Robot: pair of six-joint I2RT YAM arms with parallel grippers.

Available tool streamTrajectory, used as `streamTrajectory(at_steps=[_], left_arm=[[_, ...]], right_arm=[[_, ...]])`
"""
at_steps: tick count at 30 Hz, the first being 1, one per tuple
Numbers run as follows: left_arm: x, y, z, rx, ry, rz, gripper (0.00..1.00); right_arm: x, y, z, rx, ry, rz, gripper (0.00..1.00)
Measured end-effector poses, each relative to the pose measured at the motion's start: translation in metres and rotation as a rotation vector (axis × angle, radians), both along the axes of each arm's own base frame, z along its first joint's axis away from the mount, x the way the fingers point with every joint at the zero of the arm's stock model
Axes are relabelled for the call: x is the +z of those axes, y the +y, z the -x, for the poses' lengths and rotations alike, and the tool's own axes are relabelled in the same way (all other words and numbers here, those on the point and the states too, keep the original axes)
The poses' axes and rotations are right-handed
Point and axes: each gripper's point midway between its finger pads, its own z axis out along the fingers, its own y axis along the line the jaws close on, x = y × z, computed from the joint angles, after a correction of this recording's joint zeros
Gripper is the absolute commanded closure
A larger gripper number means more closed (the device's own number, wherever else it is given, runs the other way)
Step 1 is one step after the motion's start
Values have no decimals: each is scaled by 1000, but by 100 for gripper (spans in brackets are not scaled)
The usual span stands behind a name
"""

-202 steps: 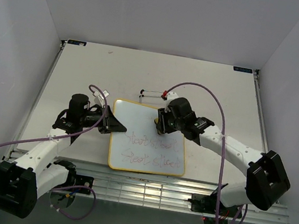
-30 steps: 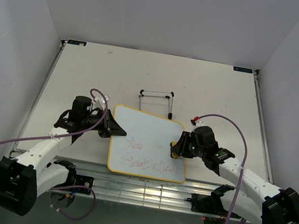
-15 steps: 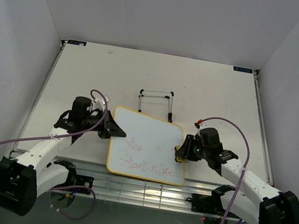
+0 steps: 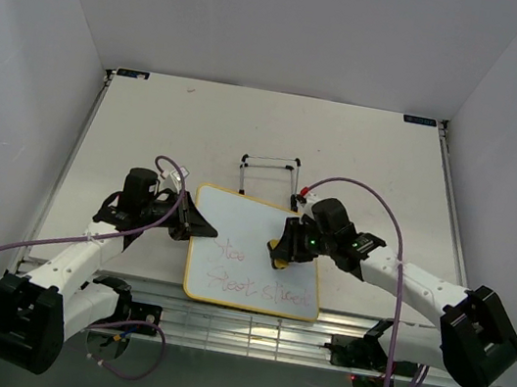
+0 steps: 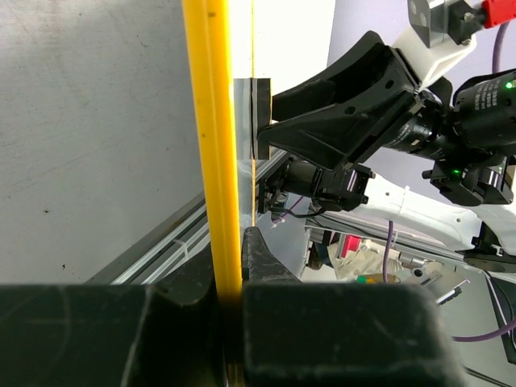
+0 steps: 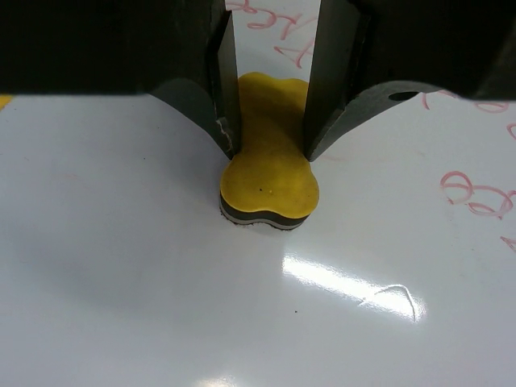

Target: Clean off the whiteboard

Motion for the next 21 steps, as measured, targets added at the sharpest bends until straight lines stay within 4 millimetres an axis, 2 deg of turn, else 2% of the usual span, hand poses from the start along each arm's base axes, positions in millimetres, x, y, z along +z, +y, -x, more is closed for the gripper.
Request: streamTrajectory(at_steps=[2, 5, 10, 12, 17, 21], left_arm=[[0, 0, 0, 1, 1, 0, 100], [0, 0, 0, 1, 0, 0, 100], [0, 0, 0, 0, 0, 0, 100], [0, 0, 0, 0, 0, 0, 100], [0, 0, 0, 1, 0, 0, 100], [0, 0, 0, 3, 1, 0, 100]], right_arm=[[2, 4, 0, 16, -10, 2, 75], [1, -2, -5, -3, -5, -1, 75], [-19, -35, -16, -107, 11, 48, 75], [-22, -43, -17, -131, 8, 67, 76], [-22, -45, -10, -125, -11, 43, 76], [-16, -29, -1, -72, -38, 15, 76]])
